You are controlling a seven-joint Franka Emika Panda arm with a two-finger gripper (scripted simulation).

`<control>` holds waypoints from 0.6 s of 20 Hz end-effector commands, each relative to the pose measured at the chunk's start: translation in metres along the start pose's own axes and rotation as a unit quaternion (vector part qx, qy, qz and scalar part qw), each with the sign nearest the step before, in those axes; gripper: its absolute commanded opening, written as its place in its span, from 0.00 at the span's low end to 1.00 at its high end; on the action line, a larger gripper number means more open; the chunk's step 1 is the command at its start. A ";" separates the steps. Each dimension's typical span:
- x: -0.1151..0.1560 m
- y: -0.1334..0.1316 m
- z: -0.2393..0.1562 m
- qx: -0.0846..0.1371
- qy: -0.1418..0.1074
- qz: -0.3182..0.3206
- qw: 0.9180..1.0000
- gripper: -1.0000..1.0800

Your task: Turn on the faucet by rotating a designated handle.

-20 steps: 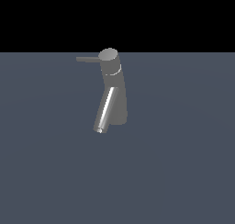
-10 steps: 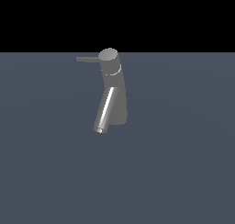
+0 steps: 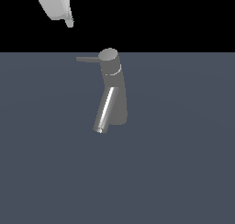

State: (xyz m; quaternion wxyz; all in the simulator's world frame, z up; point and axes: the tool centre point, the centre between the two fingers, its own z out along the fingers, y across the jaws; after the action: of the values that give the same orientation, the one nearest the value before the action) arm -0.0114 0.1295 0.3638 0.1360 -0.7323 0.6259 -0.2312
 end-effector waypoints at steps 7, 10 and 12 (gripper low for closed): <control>0.014 0.004 0.054 0.015 0.014 0.127 0.992 0.00; 0.019 0.007 0.066 0.018 0.018 0.157 0.987 0.00; 0.021 0.009 0.073 0.020 0.020 0.172 0.985 0.00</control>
State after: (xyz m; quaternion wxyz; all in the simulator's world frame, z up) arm 0.0186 0.1029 0.3048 0.1409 -0.7047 0.6485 -0.2511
